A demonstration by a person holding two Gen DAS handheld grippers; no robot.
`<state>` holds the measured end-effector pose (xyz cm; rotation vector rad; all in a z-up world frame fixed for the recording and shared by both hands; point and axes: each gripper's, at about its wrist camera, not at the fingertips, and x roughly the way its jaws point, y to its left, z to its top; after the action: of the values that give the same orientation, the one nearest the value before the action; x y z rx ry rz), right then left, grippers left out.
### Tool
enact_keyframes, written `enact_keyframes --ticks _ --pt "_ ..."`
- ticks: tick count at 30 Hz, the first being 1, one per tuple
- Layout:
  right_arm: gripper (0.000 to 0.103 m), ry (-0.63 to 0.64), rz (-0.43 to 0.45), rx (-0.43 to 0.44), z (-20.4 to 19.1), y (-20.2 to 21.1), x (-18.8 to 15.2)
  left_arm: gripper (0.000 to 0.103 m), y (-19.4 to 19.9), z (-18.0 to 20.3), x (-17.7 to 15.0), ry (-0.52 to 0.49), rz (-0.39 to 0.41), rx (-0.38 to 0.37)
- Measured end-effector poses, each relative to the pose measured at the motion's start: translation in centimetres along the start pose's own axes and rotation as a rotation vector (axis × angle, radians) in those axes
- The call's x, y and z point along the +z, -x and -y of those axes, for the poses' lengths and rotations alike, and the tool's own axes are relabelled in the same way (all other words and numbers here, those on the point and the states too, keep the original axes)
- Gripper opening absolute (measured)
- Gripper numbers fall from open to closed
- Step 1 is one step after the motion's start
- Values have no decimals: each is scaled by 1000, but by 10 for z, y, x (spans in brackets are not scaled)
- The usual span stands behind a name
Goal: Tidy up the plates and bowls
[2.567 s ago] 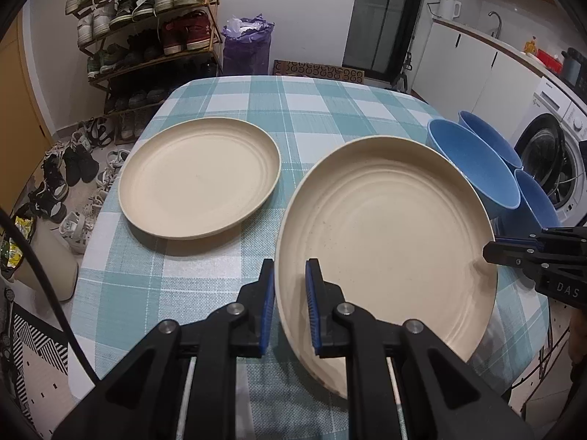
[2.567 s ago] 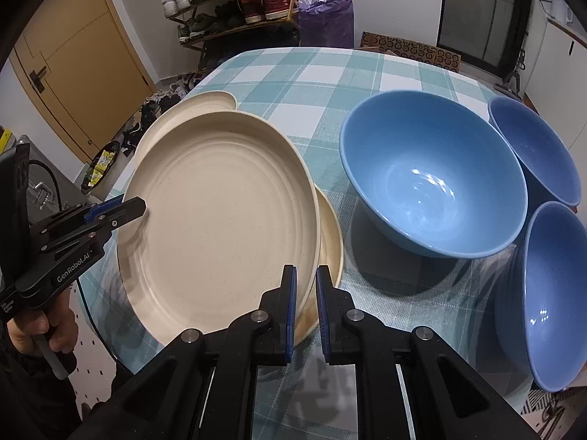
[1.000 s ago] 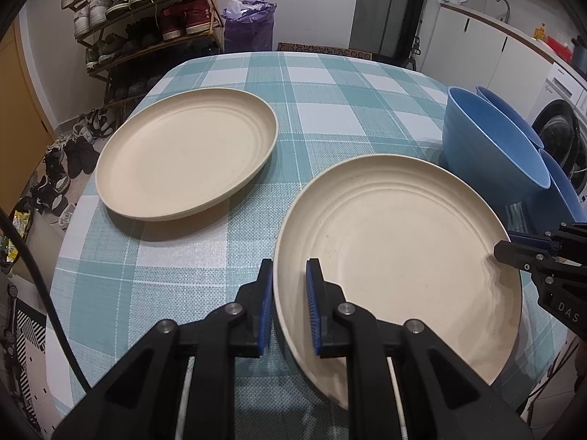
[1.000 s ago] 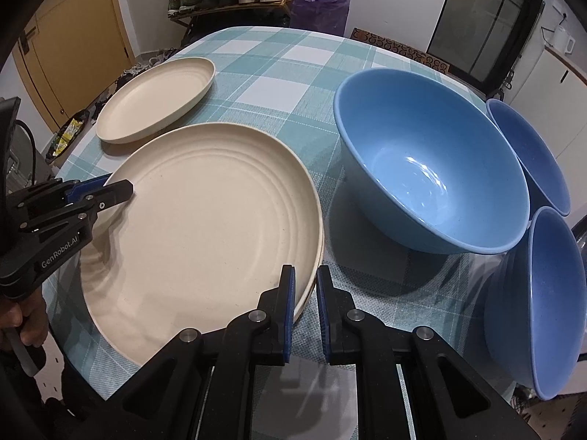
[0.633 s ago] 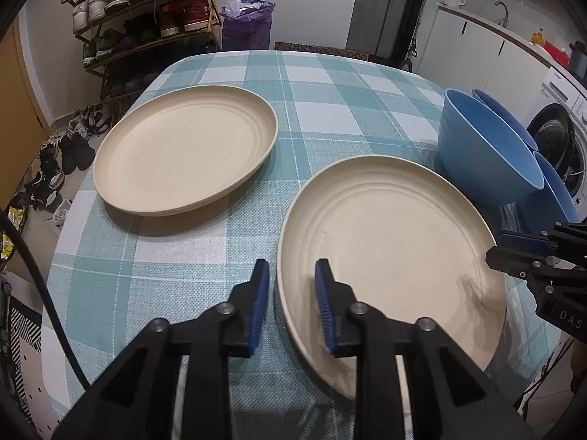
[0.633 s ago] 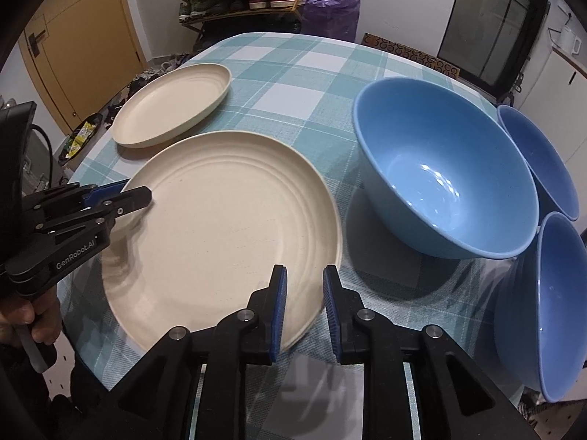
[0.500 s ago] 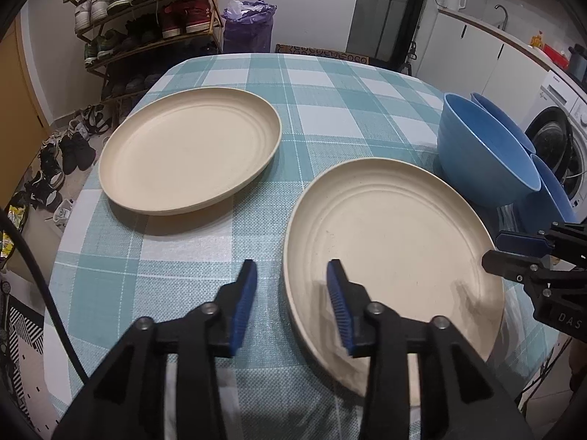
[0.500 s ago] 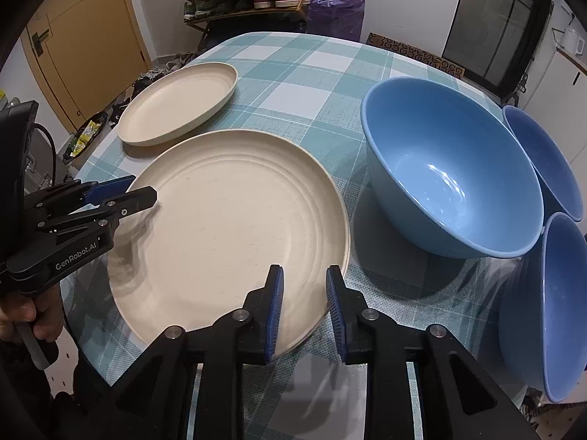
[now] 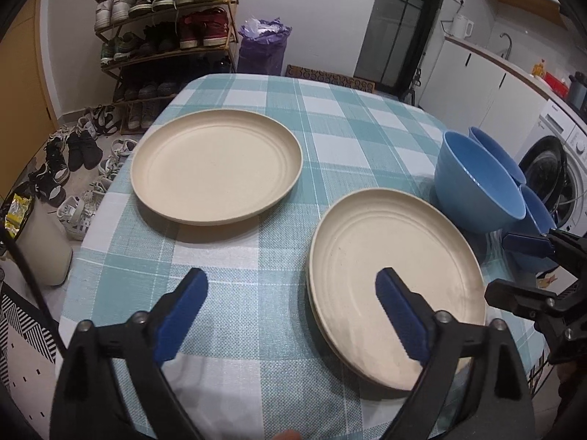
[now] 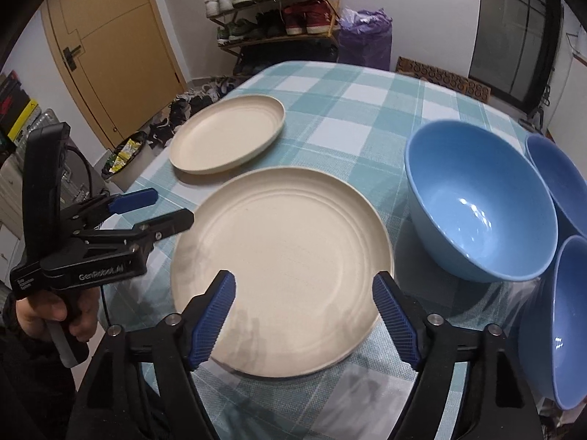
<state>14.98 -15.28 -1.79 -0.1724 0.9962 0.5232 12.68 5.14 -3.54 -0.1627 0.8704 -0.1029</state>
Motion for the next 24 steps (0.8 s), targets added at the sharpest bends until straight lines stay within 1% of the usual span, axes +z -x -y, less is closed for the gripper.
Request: enact_keyframes --ticks 1,2,3,5,7,15,24 --pt "85 4 12 4 -2 2 2 99 1 -1 1 5 2 0" --pt "87 6 26 4 -3 5 4 100 3 -2 2 11 4 0" --pt "93 4 43 -3 -4 7 6 103 4 -3 3 13 7 -1" --pt "101 6 81 -10 -6 13 9 103 8 -5 5 12 19 1" --pt "102 4 108 -15 -6 18 13 103 11 -6 7 15 26 6" --pt "102 -15 155 -7 -5 34 24 103 30 -15 14 26 72 22" --pt "102 -16 222 8 -10 64 48 103 57 -19 30 16 135 31"
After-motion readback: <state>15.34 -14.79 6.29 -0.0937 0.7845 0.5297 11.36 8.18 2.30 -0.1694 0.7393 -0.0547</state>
